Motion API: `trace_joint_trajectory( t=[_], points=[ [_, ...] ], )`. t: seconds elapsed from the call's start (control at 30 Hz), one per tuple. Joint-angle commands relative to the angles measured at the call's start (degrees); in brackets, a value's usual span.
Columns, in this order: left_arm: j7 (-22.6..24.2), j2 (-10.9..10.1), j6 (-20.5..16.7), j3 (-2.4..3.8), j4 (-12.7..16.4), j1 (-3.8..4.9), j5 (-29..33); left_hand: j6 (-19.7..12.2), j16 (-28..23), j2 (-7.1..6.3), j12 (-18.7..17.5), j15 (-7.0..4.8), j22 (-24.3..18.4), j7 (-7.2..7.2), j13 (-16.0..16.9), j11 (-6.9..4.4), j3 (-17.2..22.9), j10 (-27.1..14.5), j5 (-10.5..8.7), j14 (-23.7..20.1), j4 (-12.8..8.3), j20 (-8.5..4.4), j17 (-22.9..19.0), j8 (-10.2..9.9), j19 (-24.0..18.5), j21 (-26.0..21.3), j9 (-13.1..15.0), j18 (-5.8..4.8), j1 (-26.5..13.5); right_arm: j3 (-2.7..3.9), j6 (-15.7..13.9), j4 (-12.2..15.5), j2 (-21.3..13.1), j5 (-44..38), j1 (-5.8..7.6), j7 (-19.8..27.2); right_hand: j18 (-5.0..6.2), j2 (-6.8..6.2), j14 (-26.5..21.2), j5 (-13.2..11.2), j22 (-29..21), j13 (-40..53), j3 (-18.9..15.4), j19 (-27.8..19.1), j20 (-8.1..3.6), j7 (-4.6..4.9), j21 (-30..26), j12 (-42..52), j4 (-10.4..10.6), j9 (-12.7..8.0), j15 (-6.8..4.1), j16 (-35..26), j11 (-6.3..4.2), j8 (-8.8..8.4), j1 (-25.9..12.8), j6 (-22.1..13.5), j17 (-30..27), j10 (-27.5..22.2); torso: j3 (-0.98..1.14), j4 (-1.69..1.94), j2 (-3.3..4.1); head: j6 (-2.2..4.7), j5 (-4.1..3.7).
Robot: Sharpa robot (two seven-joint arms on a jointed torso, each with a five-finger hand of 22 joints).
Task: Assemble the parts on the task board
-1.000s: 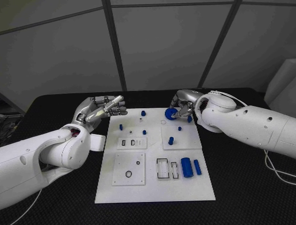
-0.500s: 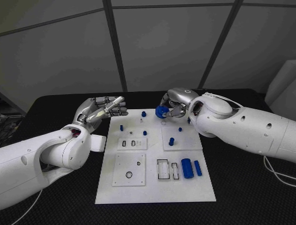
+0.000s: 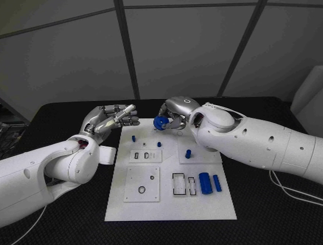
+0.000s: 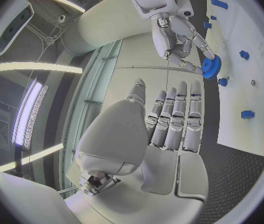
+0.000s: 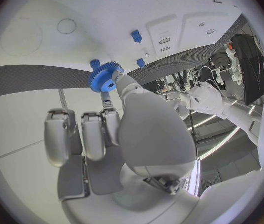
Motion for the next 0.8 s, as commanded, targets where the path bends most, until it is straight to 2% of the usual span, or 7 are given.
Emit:
trace_joint_trajectory(
  t=[0.03,0.27,0.53,0.8],
  points=[
    [0.34,-0.03,0.63,0.06,0.15,0.1,-0.35,0.19,-0.24,0.16,-0.34,0.14,-0.1,0.34,-0.01,0.19,0.06,0.09,-0.22,0.3,-0.25,-0.06,0.09,-0.35,0.26,-0.19,-0.05,0.37,0.16,-0.06,-0.38,-0.67,0.88,-1.01,0.07,0.19,-0.72,-0.12,4.39,0.02,8.74,4.11,0.22,1.39,-0.44,-0.37,0.31,-0.24,0.03,0.13,-0.37,0.25,0.14,0.25,-0.45,0.49,6.97,0.2,0.02,-0.05,0.0,-0.29,0.23],
    [0.34,-0.06,0.61,0.06,0.32,0.11,-0.35,0.19,-0.24,0.16,-0.34,0.14,-0.1,0.34,-0.01,0.19,0.06,0.09,-0.22,0.3,-0.25,-0.06,0.09,-0.35,0.26,-0.19,-0.05,0.37,0.16,-0.25,0.62,-2.18,2.53,-1.02,-0.09,0.19,-0.71,-0.18,4.39,-0.03,8.72,3.97,0.46,1.36,-0.43,-0.3,0.3,-0.4,0.0,0.03,-0.34,0.25,0.2,0.01,-0.53,0.39,6.97,0.08,0.07,-0.05,0.01,-0.5,0.43],
    [0.33,-0.03,0.47,0.06,0.59,0.11,-0.35,0.19,-0.24,0.16,-0.34,0.14,-0.1,0.34,-0.01,0.19,0.06,0.09,-0.22,0.3,-0.25,-0.06,0.09,-0.35,0.26,-0.19,-0.05,0.37,0.16,-1.24,1.64,-3.68,3.83,-1.02,-0.52,0.48,-0.71,-0.19,4.39,-0.03,8.73,3.95,0.48,1.37,-0.43,-0.29,0.3,-0.42,-0.01,0.02,-0.33,0.25,0.2,-0.01,-0.54,0.38,6.98,0.07,0.1,-0.12,0.02,-0.89,0.67],
    [0.28,0.01,0.43,0.06,0.65,0.11,-0.35,0.19,-0.24,0.16,-0.34,0.14,-0.1,0.34,-0.01,0.19,0.06,0.09,-0.22,0.3,-0.25,-0.06,0.09,-0.35,0.26,-0.19,-0.05,0.37,0.16,-1.45,2.58,-4.81,4.7,-1.02,-0.89,0.53,-0.71,-0.29,4.37,-0.1,8.72,3.9,0.72,1.35,-0.39,-0.18,0.29,-0.5,0.03,-0.11,-0.26,0.21,0.3,-0.31,-0.79,0.27,6.88,-0.01,0.11,-0.16,-0.03,-1.18,0.7]
  ],
)
